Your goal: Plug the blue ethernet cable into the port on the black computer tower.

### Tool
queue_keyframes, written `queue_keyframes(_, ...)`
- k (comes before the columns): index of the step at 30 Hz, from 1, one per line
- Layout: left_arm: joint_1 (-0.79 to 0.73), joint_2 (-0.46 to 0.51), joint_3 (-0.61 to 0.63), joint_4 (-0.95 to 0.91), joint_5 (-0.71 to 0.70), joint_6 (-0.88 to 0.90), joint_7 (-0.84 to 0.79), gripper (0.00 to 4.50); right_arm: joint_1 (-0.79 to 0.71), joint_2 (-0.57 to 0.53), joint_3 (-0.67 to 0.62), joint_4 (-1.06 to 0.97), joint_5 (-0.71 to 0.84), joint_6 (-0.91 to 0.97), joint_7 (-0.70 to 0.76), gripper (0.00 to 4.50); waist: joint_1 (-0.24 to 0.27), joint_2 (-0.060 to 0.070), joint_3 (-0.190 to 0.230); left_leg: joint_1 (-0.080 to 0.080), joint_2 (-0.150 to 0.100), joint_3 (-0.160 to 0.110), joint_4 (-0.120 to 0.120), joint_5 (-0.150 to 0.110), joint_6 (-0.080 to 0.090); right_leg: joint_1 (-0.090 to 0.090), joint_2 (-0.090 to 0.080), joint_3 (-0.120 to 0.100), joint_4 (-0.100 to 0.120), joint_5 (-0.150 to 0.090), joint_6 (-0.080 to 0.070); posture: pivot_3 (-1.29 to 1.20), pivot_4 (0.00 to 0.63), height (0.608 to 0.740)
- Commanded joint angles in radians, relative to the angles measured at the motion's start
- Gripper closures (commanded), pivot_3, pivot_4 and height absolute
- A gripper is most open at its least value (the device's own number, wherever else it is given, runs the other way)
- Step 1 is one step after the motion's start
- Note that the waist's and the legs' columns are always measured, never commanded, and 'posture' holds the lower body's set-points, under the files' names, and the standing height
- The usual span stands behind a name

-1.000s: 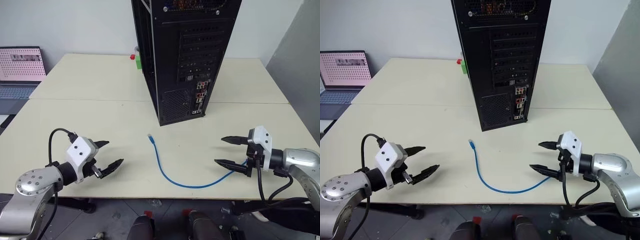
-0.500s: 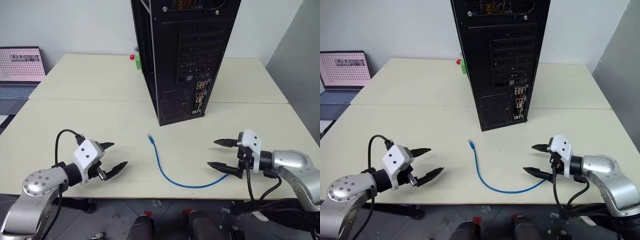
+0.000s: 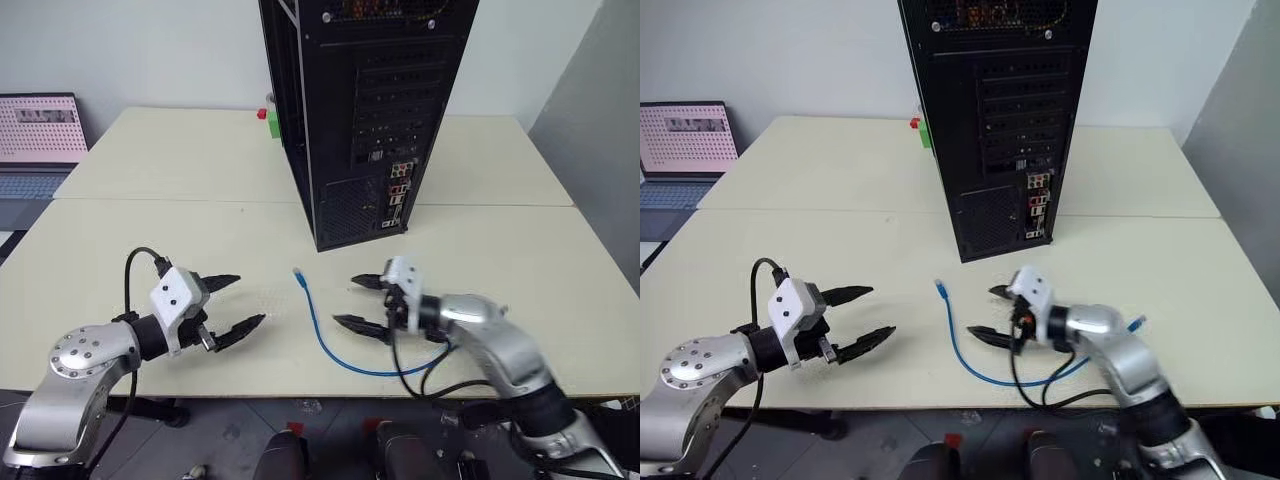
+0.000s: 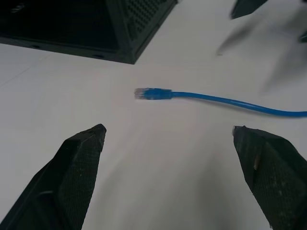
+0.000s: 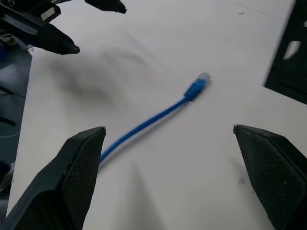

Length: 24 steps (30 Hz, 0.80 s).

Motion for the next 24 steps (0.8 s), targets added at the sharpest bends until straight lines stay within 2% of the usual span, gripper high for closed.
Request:
queue_keyframes(1,-0.012,0.029,0.024,0.015,-0.004,-0.01,-0.017,0.0,-0.045,0.08,0.044,0.038,-0.043,0.028,-0.06,0.0,0.001,0.0,0.0,-0.001,0.0,0.0,0.0,0.0,0.0,0.0,0.0,0.0,0.0,0.0,0.0,0.0,0.15,0.74)
queue_keyframes(5,-0.025,0.035,0.008,0.024,0.009,-0.026,-0.02,0.0,-0.083,0.146,0.074,0.117,-0.084,0.071,-0.111,0.0,0.001,0.0,0.0,-0.001,0.0,-0.001,0.0,0.0,0.0,0.0,-0.001,0.0,0.0,0.0,0.0,0.0,0.15,0.74)
queue_keyframes(10,-0.038,0.029,-0.018,0.019,0.018,-0.032,-0.032,0.0,-0.096,0.176,0.098,0.133,-0.104,0.137,-0.122,0.0,0.001,0.0,0.0,-0.001,0.0,0.0,0.0,0.0,0.0,0.0,-0.001,0.0,0.0,0.0,0.0,0.0,0.15,0.74)
queue_keyframes(13,-0.051,0.026,-0.03,0.023,0.024,-0.036,-0.032,0.0,-0.092,0.18,0.121,0.126,-0.127,0.156,-0.125,0.42,0.0,0.0,0.0,0.0,0.0,-0.001,0.0,0.0,0.0,0.0,-0.001,-0.001,0.0,0.0,0.0,0.0,0.15,0.74)
queue_keyframes(14,-0.054,0.025,-0.033,0.024,0.024,-0.036,-0.031,0.0,-0.089,0.181,0.127,0.122,-0.131,0.159,-0.126,0.75,0.001,0.0,0.0,0.0,0.0,-0.001,0.0,0.0,0.0,0.0,-0.001,-0.001,0.0,0.0,0.0,0.0,0.15,0.74)
queue_keyframes(24,-0.101,0.022,-0.064,0.058,0.033,-0.053,-0.036,0.0,-0.094,0.141,0.168,0.098,-0.211,0.131,-0.123,2.79,0.0,0.0,0.0,0.0,0.0,-0.001,0.0,0.0,0.0,0.0,0.0,-0.001,0.0,0.0,0.0,0.0,0.15,0.74)
